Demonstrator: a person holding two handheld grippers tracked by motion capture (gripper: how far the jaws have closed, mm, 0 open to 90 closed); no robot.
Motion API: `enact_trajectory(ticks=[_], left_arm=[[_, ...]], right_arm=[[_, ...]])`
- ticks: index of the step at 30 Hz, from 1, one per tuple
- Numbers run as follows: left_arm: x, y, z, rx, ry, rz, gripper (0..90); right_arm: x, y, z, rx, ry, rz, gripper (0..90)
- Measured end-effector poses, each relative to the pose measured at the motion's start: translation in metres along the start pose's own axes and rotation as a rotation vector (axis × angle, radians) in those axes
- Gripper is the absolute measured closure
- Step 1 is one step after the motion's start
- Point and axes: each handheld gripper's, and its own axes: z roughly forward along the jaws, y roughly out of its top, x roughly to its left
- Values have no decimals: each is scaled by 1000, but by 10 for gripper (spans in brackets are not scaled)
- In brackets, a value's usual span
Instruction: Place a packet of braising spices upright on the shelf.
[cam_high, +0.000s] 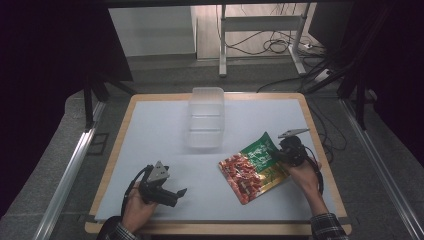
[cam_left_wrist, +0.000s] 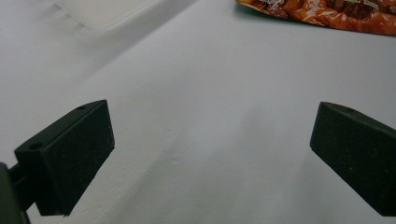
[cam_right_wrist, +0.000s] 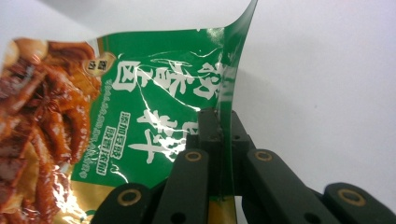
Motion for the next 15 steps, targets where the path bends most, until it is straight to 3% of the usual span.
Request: enact_trajectory(ticks=[9,15], left_arm=[[0,0,-1,0,1,-2,0],[0,0,-1,-1,4,-2,0]], right_arm=[[8,9,-15,-62,7,-39,888],[15,15,-27,-93,22,-26,889]])
